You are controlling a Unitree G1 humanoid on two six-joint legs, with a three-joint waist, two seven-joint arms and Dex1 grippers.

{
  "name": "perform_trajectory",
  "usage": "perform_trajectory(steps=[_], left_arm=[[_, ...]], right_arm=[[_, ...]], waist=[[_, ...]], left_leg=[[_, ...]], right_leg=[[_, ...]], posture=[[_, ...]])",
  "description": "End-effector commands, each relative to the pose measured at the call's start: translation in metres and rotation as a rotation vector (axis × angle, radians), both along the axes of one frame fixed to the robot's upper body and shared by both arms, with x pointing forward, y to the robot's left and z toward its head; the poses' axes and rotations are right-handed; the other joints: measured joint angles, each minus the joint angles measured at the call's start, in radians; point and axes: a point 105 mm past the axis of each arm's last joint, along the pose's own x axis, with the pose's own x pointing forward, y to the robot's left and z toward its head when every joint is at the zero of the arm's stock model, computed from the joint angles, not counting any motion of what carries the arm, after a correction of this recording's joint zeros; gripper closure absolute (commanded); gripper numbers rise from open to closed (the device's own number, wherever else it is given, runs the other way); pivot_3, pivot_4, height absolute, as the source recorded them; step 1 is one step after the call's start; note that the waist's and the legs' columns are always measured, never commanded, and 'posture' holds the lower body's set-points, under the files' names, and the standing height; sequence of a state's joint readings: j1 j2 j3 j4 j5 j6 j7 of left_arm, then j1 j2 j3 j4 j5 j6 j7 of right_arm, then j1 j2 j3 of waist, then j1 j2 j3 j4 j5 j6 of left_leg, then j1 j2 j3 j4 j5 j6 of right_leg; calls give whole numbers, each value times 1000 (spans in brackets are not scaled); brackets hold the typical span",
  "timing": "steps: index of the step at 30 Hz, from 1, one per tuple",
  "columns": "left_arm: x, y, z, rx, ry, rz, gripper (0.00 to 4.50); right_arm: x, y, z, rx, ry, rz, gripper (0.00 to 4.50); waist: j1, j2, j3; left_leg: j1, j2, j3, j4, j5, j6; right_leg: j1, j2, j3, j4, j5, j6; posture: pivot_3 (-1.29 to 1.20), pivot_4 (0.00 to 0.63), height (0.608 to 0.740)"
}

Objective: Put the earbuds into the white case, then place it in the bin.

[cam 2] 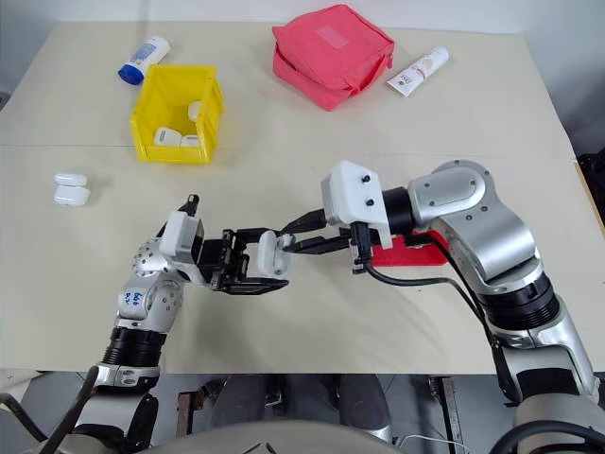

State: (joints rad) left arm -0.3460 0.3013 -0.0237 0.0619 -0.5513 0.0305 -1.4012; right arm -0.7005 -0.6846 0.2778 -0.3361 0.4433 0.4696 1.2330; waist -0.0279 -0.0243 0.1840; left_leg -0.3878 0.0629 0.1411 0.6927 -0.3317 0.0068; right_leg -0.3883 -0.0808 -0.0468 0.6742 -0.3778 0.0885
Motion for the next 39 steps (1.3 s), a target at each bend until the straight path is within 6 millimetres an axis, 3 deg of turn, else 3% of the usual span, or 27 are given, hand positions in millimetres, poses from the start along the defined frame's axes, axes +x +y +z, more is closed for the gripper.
perform_trajectory(steps=[1,9,17,23,34,39], left_arm=[[-5,-2,18,-42,-104,-31,1624],[-6,-3,17,-41,-106,-32,1624],[-6,-3,19,-58,-105,-13,1624],[-3,-1,16,-58,-93,19,1624],[7,8,9,-67,-55,86,1624],[10,13,4,-57,-36,110,1624]], right_arm=[[-2,0,-20,-123,39,-12,3979],[3,2,-32,-219,66,-66,3979],[3,6,-28,-199,71,-73,3979],[2,12,-13,-113,47,-53,2120],[7,9,13,-22,44,-87,2120],[17,-12,21,-27,27,-176,2120]], waist=[[0,0,0],[0,0,0],[0,0,0],[0,0,0],[0,0,0],[1,0,0]], left_leg=[[0,0,0,0,0,0],[0,0,0,0,0,0],[-1,0,0,0,0,0],[-1,0,0,0,0,0],[-1,0,0,0,0,0],[-1,0,0,0,0,0]], right_leg=[[0,0,0,0,0,0],[-1,0,0,0,0,0],[-1,0,0,0,0,0],[-1,0,0,0,0,0],[-1,0,0,0,0,0],[-1,0,0,0,0,0]], posture=[[0,150,740],[0,150,740],[0,150,740],[0,150,740],[0,150,740],[0,150,740]])
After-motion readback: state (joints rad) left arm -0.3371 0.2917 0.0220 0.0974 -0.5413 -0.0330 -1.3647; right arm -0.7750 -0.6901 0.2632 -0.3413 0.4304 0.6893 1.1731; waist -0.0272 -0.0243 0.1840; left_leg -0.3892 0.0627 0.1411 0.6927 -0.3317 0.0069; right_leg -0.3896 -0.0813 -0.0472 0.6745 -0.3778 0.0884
